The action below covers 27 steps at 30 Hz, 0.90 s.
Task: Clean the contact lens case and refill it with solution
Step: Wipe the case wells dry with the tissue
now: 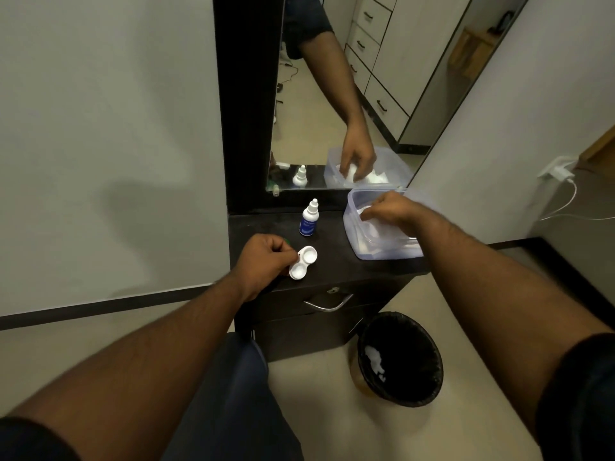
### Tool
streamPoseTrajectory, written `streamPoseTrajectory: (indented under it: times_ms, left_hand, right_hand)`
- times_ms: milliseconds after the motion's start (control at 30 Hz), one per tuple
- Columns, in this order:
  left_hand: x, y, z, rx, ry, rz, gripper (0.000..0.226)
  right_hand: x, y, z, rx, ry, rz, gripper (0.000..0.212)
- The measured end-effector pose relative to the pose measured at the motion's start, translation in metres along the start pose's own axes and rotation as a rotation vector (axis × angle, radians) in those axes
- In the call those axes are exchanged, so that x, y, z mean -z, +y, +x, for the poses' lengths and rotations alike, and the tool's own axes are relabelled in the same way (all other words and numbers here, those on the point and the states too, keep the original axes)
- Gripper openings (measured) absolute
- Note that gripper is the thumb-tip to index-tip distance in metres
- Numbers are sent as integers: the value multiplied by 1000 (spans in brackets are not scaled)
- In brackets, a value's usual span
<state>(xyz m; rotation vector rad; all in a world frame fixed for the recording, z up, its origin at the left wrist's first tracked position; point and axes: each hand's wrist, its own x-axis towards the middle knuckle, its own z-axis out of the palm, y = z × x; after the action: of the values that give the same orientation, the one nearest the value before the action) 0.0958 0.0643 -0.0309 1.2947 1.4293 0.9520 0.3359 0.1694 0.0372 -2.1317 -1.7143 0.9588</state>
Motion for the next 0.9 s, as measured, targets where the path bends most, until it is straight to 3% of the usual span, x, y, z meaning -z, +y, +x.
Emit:
streamPoseTrajectory:
  times_ms: [100, 200, 267, 367, 433, 567, 667, 767, 900]
  left_hand:
    - [1, -1, -1, -5, 0, -2, 12]
    - [2, -2, -1, 8, -2, -20, 12]
    - [4, -1, 0, 23, -6, -45, 12]
    - [11, -4, -3, 57, -35, -93, 16]
    - [17, -4, -9, 103, -89, -154, 18]
    - [32, -5, -22, 210, -209, -340, 16]
    - [40, -9, -28, 245, -196, -395, 10]
    - [41, -10, -28, 276, -156, -454, 2]
    - [38, -8, -26, 322, -111, -467, 18]
  right_hand:
    - [14, -10, -20, 97, 87, 154, 19]
    - [24, -23, -52, 229, 171, 515, 8]
    - [23, -31, -72, 287, 185, 846, 10]
    - [6, -34, -95, 378, 23, 1317, 28]
    - [-15, -34, -110, 370, 5, 1418, 32]
    - [-68, -35, -130, 234, 66, 1586, 10]
    - [-104, -27, -137, 137, 68, 1440, 8]
    - [-125, -12, -137, 138, 54, 1081, 10]
    - [-130, -2, -135, 243, 163, 530, 19]
